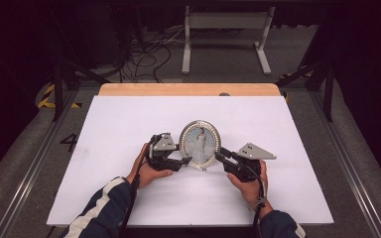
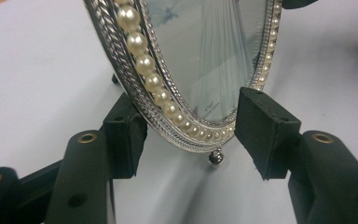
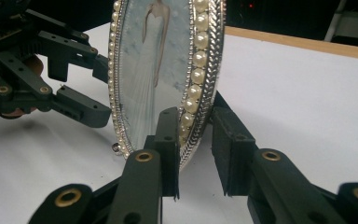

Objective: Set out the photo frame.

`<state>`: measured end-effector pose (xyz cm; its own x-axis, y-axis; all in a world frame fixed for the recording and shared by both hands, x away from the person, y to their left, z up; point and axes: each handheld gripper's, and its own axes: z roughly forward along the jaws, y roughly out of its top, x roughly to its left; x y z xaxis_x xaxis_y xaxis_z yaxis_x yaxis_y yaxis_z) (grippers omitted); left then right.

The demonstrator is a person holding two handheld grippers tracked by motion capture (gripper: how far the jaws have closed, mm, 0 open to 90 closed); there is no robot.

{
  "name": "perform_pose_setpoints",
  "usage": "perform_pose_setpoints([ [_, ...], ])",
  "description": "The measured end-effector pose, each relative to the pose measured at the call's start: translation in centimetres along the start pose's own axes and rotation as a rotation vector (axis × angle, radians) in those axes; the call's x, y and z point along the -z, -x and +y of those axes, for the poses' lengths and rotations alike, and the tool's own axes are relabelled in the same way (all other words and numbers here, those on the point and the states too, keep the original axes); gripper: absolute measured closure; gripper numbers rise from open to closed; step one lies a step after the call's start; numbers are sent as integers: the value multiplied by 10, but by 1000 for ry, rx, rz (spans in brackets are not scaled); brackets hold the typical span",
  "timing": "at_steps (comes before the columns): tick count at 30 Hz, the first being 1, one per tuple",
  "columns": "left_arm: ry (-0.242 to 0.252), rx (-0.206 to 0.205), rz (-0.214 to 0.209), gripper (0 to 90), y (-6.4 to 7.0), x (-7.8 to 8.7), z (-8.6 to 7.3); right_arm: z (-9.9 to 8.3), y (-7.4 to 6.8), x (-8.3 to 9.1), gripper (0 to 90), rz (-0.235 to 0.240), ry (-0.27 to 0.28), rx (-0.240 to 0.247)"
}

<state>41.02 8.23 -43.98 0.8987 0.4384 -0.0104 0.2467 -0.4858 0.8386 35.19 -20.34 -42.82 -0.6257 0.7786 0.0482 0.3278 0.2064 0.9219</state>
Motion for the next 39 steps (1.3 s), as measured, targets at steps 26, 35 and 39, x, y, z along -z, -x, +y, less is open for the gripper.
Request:
perform_pose_setpoints([
  [26, -29, -30, 44, 650, 3, 13, -1, 3, -1, -6, 747, 2, 2, 10],
  [35, -45, -44, 54, 649, 6, 15, -3, 3, -3, -8, 741, 1, -4, 28],
  [39, -42, -48, 58, 647, 7, 15, -4, 2, -4, -8, 745, 5, -10, 32],
])
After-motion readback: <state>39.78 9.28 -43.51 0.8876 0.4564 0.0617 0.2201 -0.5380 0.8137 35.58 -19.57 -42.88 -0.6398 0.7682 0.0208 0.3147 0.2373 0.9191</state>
